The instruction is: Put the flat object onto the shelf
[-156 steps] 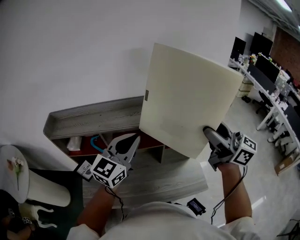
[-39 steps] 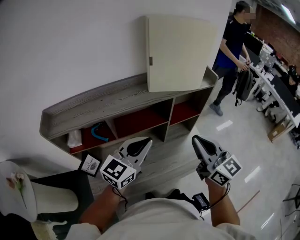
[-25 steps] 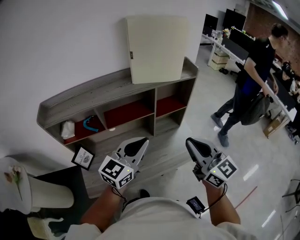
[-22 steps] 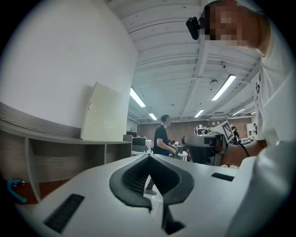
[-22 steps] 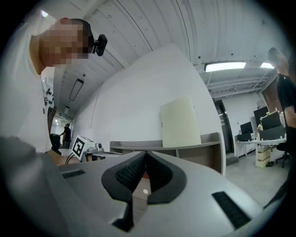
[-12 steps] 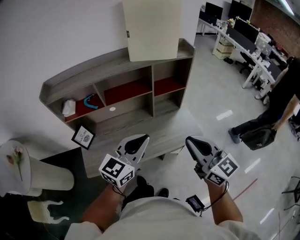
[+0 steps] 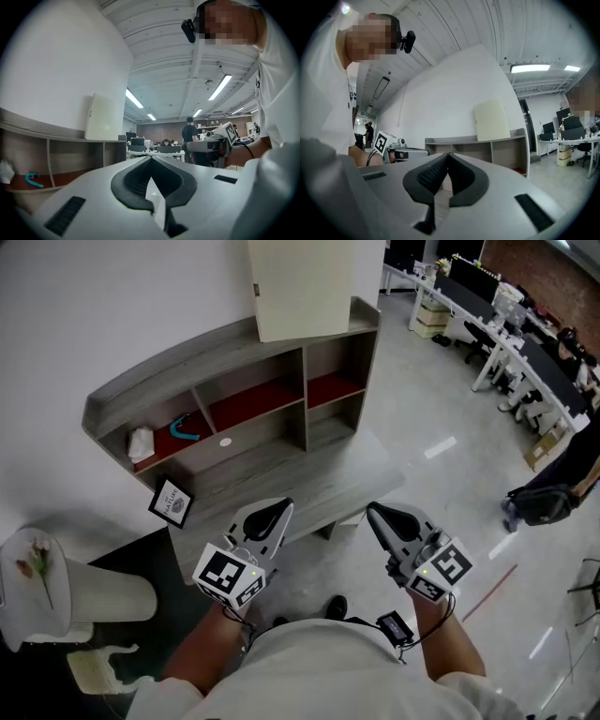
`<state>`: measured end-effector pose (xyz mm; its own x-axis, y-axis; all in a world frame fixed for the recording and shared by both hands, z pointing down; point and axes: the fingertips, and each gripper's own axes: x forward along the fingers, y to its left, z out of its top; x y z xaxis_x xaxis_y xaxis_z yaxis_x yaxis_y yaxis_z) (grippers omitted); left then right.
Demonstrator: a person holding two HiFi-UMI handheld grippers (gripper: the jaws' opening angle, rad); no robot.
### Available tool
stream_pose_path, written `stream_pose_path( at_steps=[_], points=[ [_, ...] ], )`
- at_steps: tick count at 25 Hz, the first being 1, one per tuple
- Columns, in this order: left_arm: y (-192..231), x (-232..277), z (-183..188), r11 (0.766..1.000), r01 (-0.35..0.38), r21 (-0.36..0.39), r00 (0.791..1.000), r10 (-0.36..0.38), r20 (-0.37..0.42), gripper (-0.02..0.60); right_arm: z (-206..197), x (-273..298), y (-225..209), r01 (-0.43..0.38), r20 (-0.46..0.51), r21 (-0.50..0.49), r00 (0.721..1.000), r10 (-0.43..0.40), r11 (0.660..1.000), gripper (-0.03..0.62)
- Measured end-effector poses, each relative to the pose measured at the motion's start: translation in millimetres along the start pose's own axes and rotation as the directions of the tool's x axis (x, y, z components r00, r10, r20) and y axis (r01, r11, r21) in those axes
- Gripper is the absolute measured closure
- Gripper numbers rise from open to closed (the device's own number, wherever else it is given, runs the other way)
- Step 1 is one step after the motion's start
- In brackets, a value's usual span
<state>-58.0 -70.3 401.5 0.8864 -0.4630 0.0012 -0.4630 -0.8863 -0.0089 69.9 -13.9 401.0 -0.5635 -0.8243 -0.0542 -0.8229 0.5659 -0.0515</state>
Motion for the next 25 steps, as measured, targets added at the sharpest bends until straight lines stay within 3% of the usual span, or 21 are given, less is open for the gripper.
stream_pose_path(
  at_steps=[5, 10, 21, 25],
  points=[
    [-8.5, -47.2, 2.5, 0.997, 0.050, 0.051, 0.999, -0.049, -0.011, 0.569, -2.4, 8.8, 46.7, 0.022, -0.004, -0.015, 1.000, -0.022, 1.000, 0.574],
    [1.5, -91.1, -3.0, 0.997, 0.075, -0.013, 0.997, -0.075, 0.000, 0.569, -14.6, 17.4, 86.9, 0.065, -0.003, -0.007, 0.998, -0.065, 0.998, 0.574],
    [20.8, -163.0, -17.4, 0.995, 0.093, -0.040, 0.996, -0.093, 0.008, 0.569, -37.4, 25.9, 157.0, 0.121, -0.025, -0.040, 0.992, -0.122, 0.992, 0.574],
    [19.6, -176.0, -22.7, 0.995, 0.095, 0.013, 0.995, -0.095, -0.009, 0.569, -41.6, 30.7, 174.1, 0.120, -0.034, -0.054, 0.992, -0.122, 0.991, 0.574]
  ],
)
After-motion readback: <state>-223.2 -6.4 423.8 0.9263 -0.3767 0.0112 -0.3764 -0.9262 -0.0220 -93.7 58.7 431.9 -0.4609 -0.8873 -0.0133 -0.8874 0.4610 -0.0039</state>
